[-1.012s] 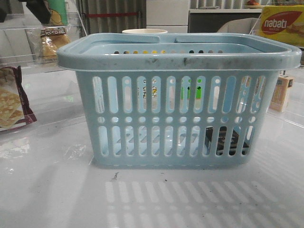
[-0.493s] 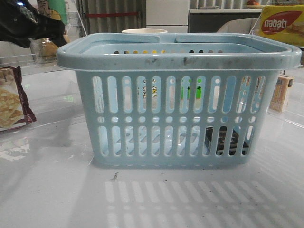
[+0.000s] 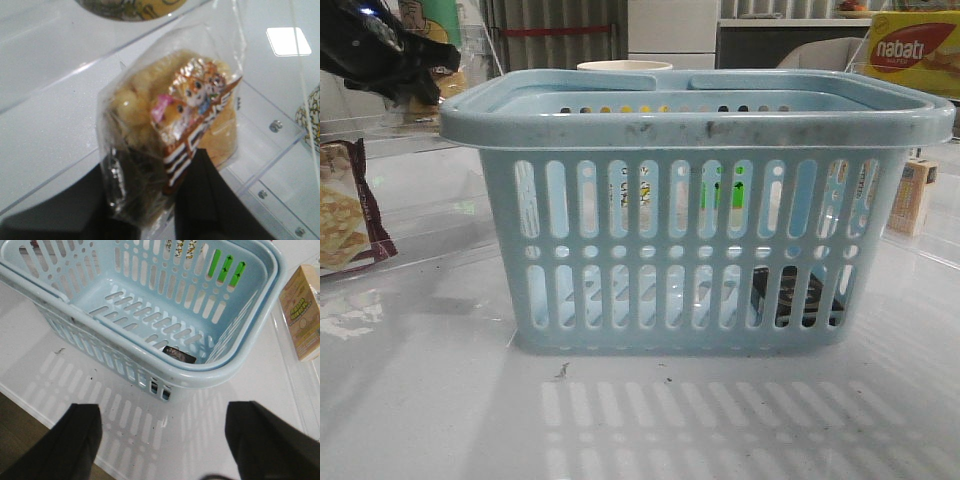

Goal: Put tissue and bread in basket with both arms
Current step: 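Carry the bread bag over the basket and release it inside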

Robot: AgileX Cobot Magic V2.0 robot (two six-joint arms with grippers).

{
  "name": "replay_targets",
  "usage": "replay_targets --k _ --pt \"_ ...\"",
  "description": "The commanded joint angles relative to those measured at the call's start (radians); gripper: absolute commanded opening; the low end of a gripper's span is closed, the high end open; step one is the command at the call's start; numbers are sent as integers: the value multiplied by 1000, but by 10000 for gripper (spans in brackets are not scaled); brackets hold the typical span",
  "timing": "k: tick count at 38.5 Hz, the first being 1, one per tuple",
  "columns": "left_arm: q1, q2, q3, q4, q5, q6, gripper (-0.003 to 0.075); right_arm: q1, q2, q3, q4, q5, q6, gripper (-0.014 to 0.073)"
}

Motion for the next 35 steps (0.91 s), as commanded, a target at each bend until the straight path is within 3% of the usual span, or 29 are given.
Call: replay_targets --k 1,13,22,29,32,35 --pt "-6 -140 -37 -34 -28 -9 97 0 -6 -27 -13 -66 -10 612" --pt "-95 -380 -37 -48 160 33 91 0 -6 -27 -13 -66 -10 612" --pt "-284 -466 -37 -48 355 162 91 0 -6 -27 -13 -66 -10 612" --pt "-442 -446 -28 -44 402 197 94 0 -6 -27 -13 -66 -10 612" --pt "-491 -422 -28 -44 396 219 125 0 -6 -27 -13 -66 -10 612" --pt "-527 -389 -28 -47 388 219 214 0 -6 -27 -13 -66 -10 612"
